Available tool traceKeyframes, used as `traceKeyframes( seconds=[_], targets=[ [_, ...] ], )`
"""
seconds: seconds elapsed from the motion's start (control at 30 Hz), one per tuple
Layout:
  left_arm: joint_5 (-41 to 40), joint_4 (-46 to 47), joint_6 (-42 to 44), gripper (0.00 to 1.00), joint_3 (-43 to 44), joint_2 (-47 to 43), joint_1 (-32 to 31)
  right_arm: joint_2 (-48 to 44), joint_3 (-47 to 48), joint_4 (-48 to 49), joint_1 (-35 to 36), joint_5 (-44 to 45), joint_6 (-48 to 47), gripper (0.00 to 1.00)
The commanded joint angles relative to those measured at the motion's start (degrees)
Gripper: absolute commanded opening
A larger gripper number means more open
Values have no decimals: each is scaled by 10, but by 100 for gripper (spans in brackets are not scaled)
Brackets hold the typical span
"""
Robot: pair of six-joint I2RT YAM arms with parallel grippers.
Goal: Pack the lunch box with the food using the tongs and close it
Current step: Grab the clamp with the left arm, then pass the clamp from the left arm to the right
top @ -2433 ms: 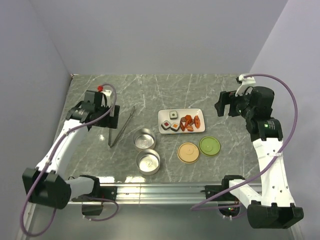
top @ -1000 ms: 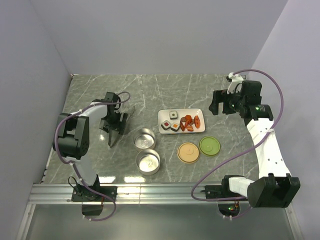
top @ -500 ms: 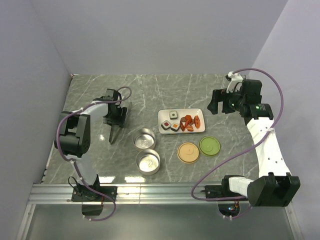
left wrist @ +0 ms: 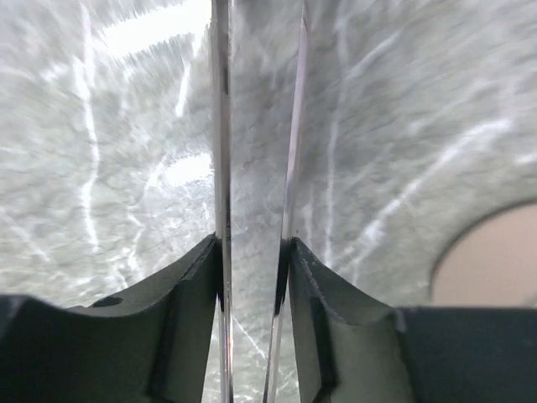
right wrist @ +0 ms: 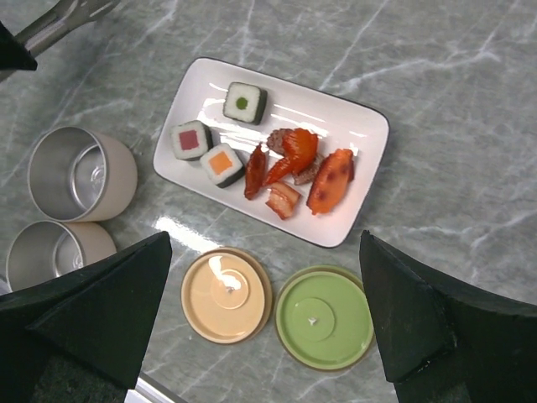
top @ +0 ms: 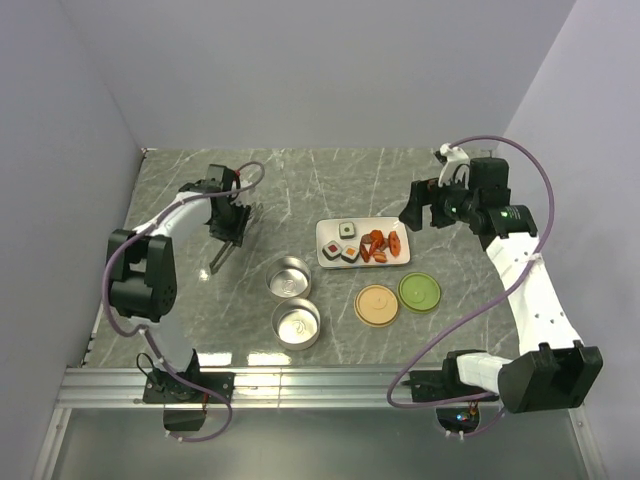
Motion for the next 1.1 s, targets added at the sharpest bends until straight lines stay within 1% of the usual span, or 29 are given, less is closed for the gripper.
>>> traceKeyframes(
  seconds=[0.0,0.2,0.33,0.37,0.43,0.47,0.53,0.57,0.63,0.67,0.73,0.77,0.87,0.93,0.97,1.07],
  targets=[
    [34,-29,28,41,43,-51,-2,10,21,31,15,-13,24,100],
    [102,-54,20,36,86,-85,-2,31,33,69,44,-45,76,99],
    [160,-85,28,33,121,-96,-2,47,55,77,85,-35,29,99],
    [187,-91,37,32,127,-100,-2,46,58,87,96,-5,-4,99],
    [215,-108,42,30,146,-110,-3,41,55,102,127,24,-47,100],
    [248,-117,55,30,152,-113,-3,35,51,113,136,45,-101,100],
    [275,-144,74,30,170,-120,-7,26,45,124,164,58,-157,99],
    [313,-156,82,31,178,-121,-7,18,41,126,174,61,-215,100],
    [340,-170,95,30,192,-127,-11,4,27,138,197,49,-272,99],
    [352,-180,98,30,194,-130,-13,-13,6,155,208,41,-329,100],
    [379,-195,116,30,200,-138,-24,-32,-16,170,226,18,-389,100],
    [386,-209,122,30,201,-140,-29,-47,-37,184,251,12,-449,100],
    [414,-226,143,29,200,-148,-51,-63,-67,217,298,-1,-529,99],
    [428,-237,148,29,197,-155,-67,-62,-75,229,325,3,-556,98],
    [429,-235,148,29,195,-159,-72,-58,-75,236,352,6,-578,98],
    [424,-221,137,29,187,-173,-94,-39,-74,238,388,29,-609,97]
  ],
)
